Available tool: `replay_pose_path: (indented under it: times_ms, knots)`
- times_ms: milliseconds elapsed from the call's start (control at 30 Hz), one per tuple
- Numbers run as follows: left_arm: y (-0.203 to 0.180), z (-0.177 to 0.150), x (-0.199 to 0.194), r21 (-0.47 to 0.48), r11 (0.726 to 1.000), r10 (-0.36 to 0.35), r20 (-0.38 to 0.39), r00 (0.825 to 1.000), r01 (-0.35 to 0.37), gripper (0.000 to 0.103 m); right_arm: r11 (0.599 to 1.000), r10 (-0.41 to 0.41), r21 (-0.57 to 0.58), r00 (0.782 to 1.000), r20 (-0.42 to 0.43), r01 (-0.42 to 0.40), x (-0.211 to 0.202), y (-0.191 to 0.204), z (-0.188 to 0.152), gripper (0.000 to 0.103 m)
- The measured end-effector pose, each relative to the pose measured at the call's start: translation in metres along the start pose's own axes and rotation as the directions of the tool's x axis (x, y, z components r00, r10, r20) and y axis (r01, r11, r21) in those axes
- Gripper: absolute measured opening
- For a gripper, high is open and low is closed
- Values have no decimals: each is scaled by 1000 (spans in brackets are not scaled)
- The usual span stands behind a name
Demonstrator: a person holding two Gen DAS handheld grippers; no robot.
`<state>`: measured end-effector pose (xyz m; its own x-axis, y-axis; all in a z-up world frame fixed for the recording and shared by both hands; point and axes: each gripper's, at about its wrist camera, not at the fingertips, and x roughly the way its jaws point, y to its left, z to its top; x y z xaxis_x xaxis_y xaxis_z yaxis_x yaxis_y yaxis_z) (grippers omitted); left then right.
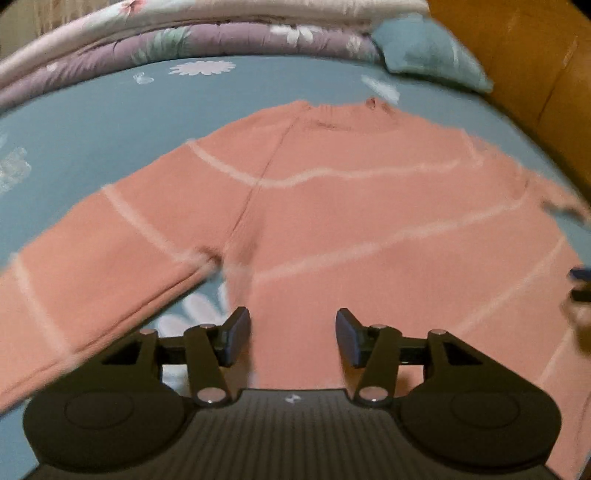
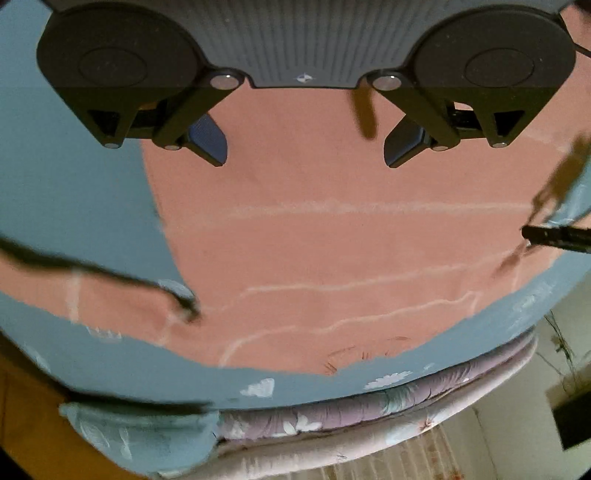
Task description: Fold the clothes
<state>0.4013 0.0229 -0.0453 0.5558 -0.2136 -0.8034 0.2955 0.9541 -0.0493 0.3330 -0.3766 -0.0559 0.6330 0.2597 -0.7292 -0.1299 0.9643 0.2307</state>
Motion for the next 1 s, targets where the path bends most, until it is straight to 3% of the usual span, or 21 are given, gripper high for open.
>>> replay_pose_path:
  times_ms: [67,200,300,400,467,600,767,833,900,1000]
  knots:
    - [-7,10,-10,37,999,-5,27,1000,4,53,1000,-15,13,1000,7,15,-2,-2,12,96]
    - [-26,39,0,73,997,-36,96,995,29,65,1000,15,-24,995,98,-13,16,4,54,99]
    - [-37,53,35,76,997,-22,53,998,18,65,998,45,-56,987,153,-37,45,9,85,101]
    - [-34,45,49,47,999,15,7,1000,-15,66,999,-5,-37,990,140,10,82,-2,101,100]
    - [-28,37,50,13,1000,25,-9,1000,-25,67,998,-60,-28,994,94,63,98,-16,99,99]
    - [-7,13,30,-73,996,38,-40,998,-41,68,997,-58,-42,994,91,62,78,-30,76,98]
    - [-28,5,13,12,997,77,-58,995,-77,67,991,-112,-70,993,49,115,59,-15,58,100]
    - [-37,10,13,38,998,45,-36,998,-44,68,990,-119,-71,992,45,122,55,-5,63,100]
    - [-46,11,22,68,997,34,-43,999,-31,73,994,-72,-76,996,51,76,55,3,65,103]
    - [-54,7,36,58,998,35,-45,998,-33,80,990,-111,-92,994,9,112,70,6,56,103]
